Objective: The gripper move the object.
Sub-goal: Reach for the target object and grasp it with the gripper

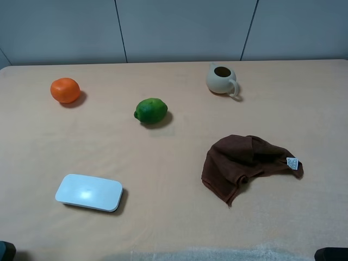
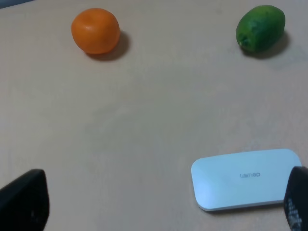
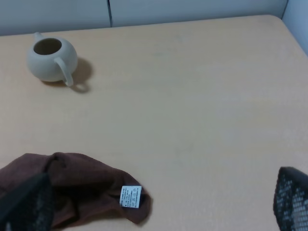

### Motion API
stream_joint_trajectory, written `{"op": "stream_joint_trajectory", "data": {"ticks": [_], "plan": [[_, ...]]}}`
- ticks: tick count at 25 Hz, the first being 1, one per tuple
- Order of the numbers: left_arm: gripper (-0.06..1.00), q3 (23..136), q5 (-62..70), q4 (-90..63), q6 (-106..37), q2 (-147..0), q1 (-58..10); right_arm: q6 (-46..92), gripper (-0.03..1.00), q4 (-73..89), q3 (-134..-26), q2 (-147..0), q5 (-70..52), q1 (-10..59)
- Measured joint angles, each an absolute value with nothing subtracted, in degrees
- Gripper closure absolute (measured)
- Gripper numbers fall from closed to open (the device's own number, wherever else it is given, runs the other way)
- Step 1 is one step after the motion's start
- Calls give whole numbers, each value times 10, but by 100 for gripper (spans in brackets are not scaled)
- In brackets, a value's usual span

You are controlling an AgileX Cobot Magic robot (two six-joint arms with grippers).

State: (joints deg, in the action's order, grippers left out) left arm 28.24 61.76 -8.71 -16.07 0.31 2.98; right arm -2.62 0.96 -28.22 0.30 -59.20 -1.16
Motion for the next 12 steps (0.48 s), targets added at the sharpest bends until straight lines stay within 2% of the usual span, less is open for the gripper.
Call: {"op": "stream_joint_trajectory", "data": {"ticks": [12], "plan": [[-5, 282, 618, -87, -161, 3, 30, -26, 27, 10, -282, 3, -592, -12]]}}
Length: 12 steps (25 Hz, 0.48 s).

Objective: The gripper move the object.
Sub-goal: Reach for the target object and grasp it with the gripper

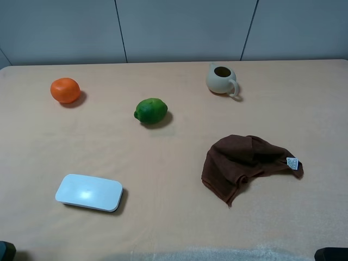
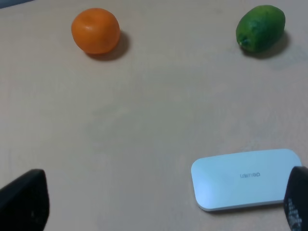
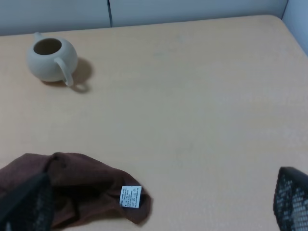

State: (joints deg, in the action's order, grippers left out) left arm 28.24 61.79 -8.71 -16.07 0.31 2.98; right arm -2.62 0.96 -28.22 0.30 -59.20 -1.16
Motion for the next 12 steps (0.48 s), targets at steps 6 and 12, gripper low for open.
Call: {"op": "stream_joint_trajectory", "data": {"ticks": [6, 12], "plan": [[-5, 282, 618, -87, -161, 3, 30, -26, 27, 10, -282, 3, -592, -12], [-5, 282, 618, -87, -161, 3, 30, -26, 27, 11, -282, 3, -592, -12]]}}
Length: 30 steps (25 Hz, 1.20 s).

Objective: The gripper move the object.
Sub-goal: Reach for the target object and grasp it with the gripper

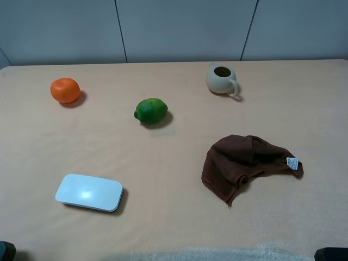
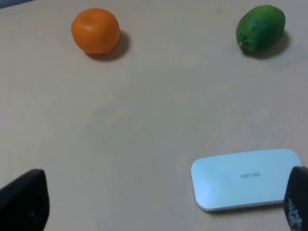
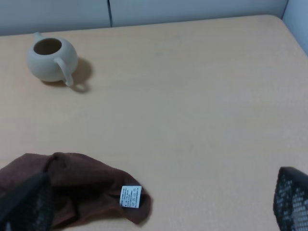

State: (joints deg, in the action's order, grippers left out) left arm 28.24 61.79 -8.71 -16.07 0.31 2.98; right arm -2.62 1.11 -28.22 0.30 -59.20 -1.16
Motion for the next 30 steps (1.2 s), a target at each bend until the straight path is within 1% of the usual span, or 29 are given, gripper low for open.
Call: {"op": "stream_joint_trajectory", "data": {"ticks": [7, 13, 20, 30], "plan": [[-5, 282, 618, -87, -161, 3, 30, -20, 27, 25, -287, -15, -595, -12], [-5, 282, 618, -87, -161, 3, 30, 25, 27, 57, -324, -123, -617, -12], [-5, 282, 618, -87, -161, 3, 30, 74, 27, 102, -353, -217, -608, -12], [-5, 282, 618, -87, -161, 3, 30, 95, 27, 112, -356, -297, -599, 60]]}}
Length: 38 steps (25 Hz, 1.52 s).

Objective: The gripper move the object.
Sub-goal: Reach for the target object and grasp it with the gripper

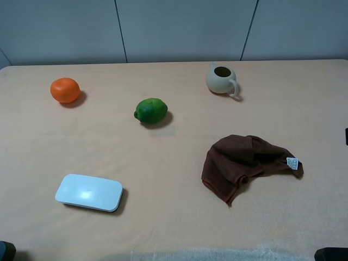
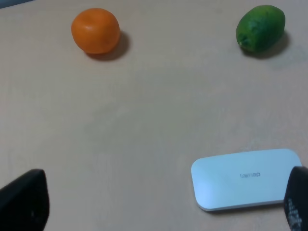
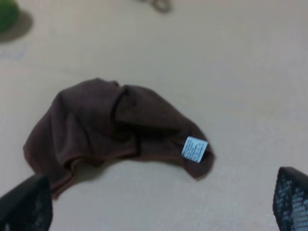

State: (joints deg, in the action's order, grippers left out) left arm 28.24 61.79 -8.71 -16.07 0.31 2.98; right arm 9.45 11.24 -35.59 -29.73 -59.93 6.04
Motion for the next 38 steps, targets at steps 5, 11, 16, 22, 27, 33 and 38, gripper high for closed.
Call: {"op": "stream_joint_trajectory", "data": {"ticks": [5, 11, 16, 22, 27, 33, 38], "plan": [[-5, 282, 618, -87, -161, 3, 30, 109, 27, 112, -356, -360, -569, 90], [-5, 282, 618, -87, -161, 3, 30, 132, 27, 114, -356, -430, -517, 125], [-5, 282, 618, -87, -161, 3, 30, 145, 27, 113, -356, -494, -467, 156], [-5, 282, 618, -87, -161, 3, 30, 151, 27, 98, -356, -584, -410, 197], [-5, 282, 618, -87, -161, 3, 30, 153, 27, 101, -356, -669, -369, 202], [-5, 282, 618, -87, -161, 3, 30, 153, 27, 110, -356, -765, -317, 202], [-5, 282, 618, -87, -161, 3, 30, 153, 27, 112, -356, -833, -284, 202]]}}
